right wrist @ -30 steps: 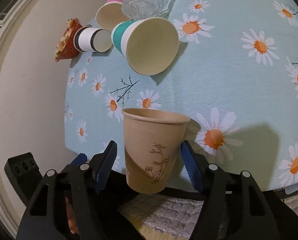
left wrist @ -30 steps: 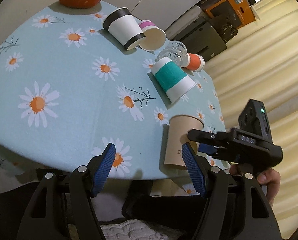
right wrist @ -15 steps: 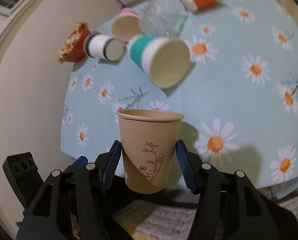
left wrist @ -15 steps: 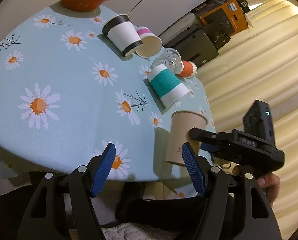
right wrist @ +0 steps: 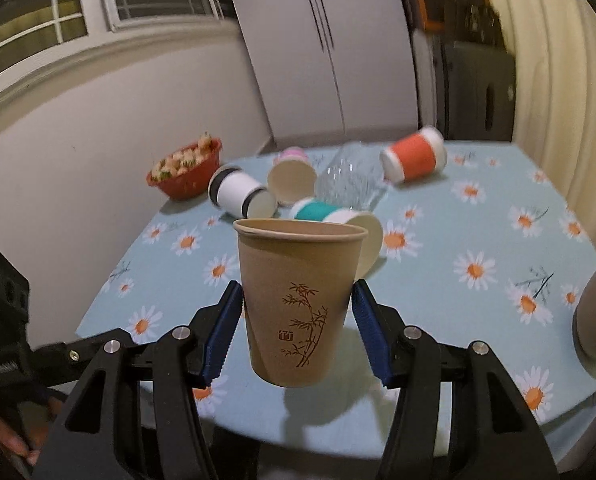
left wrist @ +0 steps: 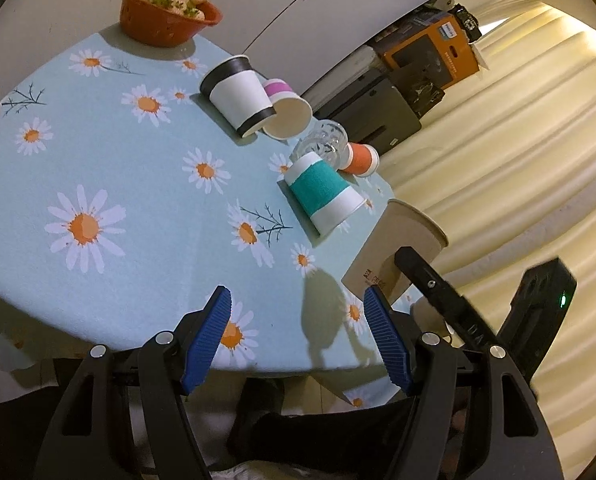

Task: Flip cup upright
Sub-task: 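Lower the upright tan cup onto the cloth with the left gripper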

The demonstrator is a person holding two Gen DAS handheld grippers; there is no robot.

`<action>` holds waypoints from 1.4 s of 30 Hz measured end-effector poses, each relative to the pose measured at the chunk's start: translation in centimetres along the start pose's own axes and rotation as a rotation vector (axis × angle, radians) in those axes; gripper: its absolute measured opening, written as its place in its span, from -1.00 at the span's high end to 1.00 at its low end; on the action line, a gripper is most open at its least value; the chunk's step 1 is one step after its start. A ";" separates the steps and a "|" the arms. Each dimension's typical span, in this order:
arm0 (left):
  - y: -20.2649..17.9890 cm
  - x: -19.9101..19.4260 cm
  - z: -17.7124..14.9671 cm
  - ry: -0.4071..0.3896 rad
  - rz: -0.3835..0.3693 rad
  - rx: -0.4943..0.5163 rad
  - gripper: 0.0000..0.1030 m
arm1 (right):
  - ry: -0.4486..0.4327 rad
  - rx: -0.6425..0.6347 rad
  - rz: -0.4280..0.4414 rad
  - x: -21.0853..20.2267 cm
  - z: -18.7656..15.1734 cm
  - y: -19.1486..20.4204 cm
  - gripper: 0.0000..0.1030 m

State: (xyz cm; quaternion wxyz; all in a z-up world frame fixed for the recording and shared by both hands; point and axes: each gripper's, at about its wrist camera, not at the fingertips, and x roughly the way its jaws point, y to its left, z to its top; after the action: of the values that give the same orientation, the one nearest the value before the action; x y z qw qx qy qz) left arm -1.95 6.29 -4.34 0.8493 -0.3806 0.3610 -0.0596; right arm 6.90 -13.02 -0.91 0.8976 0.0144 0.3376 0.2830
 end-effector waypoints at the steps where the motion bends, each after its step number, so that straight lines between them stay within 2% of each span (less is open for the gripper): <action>1: 0.0 0.0 0.0 -0.003 -0.001 0.001 -0.30 | -0.034 -0.010 -0.015 -0.3 -0.3 0.0 -0.11; 4: 0.0 -0.3 0.0 -0.018 0.003 0.009 -0.30 | -0.147 -0.034 -0.083 -0.6 -1.6 0.7 -0.11; 7: 0.1 -0.5 -0.1 -0.027 0.008 0.009 -0.30 | -0.189 -0.055 -0.121 0.1 -2.5 1.2 -0.11; 10: 0.2 -0.7 -0.1 -0.037 0.008 0.008 -0.31 | -0.223 -0.114 -0.194 1.3 -3.9 1.8 -0.10; 12: 0.4 -0.9 -0.1 -0.043 0.003 0.003 -0.34 | -0.224 -0.142 -0.218 2.0 -4.7 2.0 -0.10; 14: 0.6 -1.2 -0.2 -0.061 0.003 -0.009 -0.50 | -0.227 -0.154 -0.227 2.4 -5.4 1.9 -0.10; 23: 1.2 -1.3 -0.3 -0.072 0.004 -0.031 -0.55 | -0.252 -0.166 -0.263 3.6 -6.5 1.7 -0.10; 32: 2.2 -1.5 -0.3 -0.083 0.063 -0.059 -0.58 | -0.249 -0.219 -0.280 4.2 -7.3 1.7 -0.11; 42: 2.2 -1.2 -0.2 -0.086 0.074 -0.057 -0.59 | -0.220 -0.211 -0.260 3.9 -7.7 1.7 -0.11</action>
State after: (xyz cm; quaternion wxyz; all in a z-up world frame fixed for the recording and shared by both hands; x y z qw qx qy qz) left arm -3.38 8.16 -5.30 0.8545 -0.3931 0.3397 -0.0014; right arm 3.75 -10.85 -8.85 0.9546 -0.0926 0.2049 0.1954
